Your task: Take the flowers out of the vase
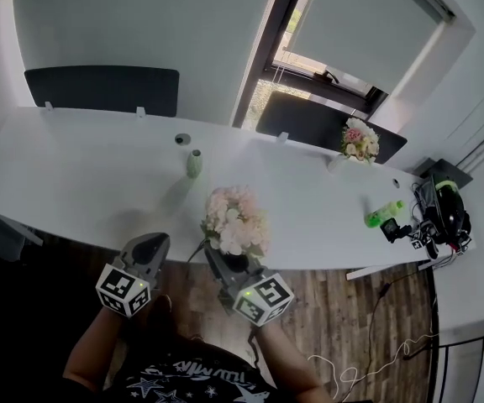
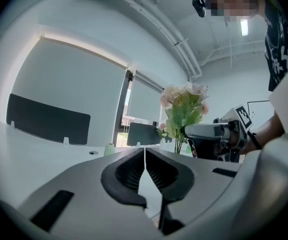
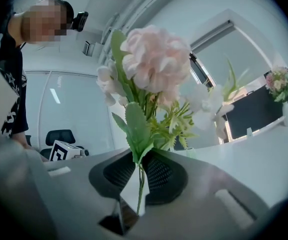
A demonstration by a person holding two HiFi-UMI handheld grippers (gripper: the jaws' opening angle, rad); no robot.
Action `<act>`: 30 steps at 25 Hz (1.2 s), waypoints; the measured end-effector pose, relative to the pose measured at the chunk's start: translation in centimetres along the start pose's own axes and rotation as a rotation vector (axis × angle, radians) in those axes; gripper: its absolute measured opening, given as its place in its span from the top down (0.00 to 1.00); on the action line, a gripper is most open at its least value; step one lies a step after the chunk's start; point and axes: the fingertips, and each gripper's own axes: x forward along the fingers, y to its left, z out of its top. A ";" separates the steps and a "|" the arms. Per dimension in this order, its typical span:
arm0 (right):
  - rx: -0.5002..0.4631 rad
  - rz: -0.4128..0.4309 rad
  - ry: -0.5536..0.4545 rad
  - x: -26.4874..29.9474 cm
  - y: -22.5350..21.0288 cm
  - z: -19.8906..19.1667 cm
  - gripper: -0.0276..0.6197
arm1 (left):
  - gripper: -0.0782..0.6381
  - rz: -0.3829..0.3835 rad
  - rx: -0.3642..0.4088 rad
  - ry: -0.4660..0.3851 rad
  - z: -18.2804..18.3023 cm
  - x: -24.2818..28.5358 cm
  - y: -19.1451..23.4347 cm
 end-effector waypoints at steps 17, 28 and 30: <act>0.040 0.084 0.004 -7.1 6.3 -1.9 0.88 | 0.87 0.075 0.018 -0.044 1.5 -8.2 -8.4; 0.001 0.054 0.044 -7.2 8.4 -3.5 0.88 | 0.87 0.047 0.015 -0.077 2.0 -10.4 -8.9; 0.003 0.043 0.052 -7.2 9.4 -4.1 0.88 | 0.87 0.050 -0.004 -0.071 1.5 -11.7 -8.8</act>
